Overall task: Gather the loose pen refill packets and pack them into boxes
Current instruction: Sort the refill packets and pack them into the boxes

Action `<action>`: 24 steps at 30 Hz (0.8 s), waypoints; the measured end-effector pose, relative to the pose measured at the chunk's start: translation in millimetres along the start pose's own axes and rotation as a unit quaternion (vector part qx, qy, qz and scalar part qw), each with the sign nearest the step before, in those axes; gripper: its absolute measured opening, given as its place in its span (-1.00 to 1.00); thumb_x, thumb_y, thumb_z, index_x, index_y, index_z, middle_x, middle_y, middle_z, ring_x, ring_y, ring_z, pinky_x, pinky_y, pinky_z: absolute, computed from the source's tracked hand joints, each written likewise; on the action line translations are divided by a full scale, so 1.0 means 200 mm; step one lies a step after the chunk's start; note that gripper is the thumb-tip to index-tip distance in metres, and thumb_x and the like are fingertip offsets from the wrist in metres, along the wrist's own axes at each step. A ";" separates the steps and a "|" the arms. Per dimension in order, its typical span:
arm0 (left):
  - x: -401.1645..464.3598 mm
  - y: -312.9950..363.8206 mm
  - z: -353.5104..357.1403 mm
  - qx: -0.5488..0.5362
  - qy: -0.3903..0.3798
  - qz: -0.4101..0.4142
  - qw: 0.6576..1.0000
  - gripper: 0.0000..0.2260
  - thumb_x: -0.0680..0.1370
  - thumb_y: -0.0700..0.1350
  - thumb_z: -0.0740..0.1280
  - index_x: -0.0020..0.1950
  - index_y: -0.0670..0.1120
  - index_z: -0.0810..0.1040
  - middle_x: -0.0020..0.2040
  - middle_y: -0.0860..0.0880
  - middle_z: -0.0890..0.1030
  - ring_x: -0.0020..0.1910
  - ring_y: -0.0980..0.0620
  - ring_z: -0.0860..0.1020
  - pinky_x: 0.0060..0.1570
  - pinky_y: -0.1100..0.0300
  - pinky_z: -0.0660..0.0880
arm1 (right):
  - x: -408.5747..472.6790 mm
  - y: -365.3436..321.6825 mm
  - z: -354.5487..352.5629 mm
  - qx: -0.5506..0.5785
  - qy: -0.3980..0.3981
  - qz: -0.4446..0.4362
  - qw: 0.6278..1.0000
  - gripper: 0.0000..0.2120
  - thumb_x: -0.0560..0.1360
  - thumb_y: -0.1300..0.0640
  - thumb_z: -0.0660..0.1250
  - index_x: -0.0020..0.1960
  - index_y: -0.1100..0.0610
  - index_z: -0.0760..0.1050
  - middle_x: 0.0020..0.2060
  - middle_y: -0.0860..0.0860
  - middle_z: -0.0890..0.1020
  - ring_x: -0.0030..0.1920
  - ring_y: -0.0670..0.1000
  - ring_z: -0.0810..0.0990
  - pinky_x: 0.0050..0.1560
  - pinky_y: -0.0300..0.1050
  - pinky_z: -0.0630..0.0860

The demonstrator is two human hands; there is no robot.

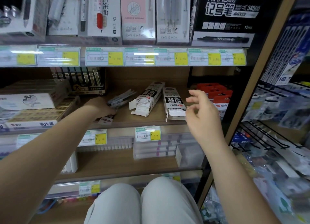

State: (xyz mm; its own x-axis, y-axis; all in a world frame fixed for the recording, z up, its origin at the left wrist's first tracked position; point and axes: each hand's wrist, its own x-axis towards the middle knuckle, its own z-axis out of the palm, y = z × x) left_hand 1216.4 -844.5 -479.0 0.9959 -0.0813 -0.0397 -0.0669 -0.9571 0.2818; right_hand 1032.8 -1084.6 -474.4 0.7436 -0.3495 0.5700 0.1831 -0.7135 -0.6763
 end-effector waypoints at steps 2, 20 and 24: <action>0.00 0.01 0.00 -0.054 -0.020 -0.014 0.998 -0.71 0.47 -0.01 0.39 0.07 -0.16 0.49 -0.13 -0.16 0.59 -0.19 -0.11 0.56 -0.20 0.09 0.50 | 0.00 0.00 0.00 0.001 0.000 0.004 1.000 -0.58 0.50 0.33 0.19 0.33 0.12 0.35 0.02 -0.10 0.48 -0.10 -0.11 0.50 -0.02 -0.23 0.43; -0.31 -0.07 -0.04 0.158 0.331 0.385 0.847 -0.66 0.19 -0.28 0.57 -0.17 -0.24 0.48 -0.28 -0.20 0.50 -0.42 -0.20 0.49 -0.51 0.10 0.41 | -0.07 -0.08 0.01 0.003 -0.011 -0.051 0.999 -0.61 0.49 0.20 0.28 0.31 0.11 0.39 0.09 -0.09 0.50 0.18 -0.04 0.47 0.18 -0.09 0.44; -0.38 0.00 -0.01 0.181 0.335 0.504 0.776 -0.82 0.32 -0.37 0.39 -0.16 -0.21 0.46 -0.25 -0.18 0.50 -0.39 -0.15 0.45 -0.45 0.04 0.37 | -0.09 -0.18 0.00 -0.151 -0.119 -0.144 0.971 -0.36 0.45 -0.18 0.28 0.44 0.04 0.21 0.41 -0.02 0.29 0.45 0.00 0.13 0.46 -0.01 0.01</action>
State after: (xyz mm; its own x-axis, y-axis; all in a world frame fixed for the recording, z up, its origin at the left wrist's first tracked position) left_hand 1140.8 -837.0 -474.6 0.2271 -0.7918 0.5669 -0.7242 -0.5265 -0.4453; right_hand 1012.4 -1052.5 -459.7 0.8234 0.0163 0.5672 0.2364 -0.9186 -0.3168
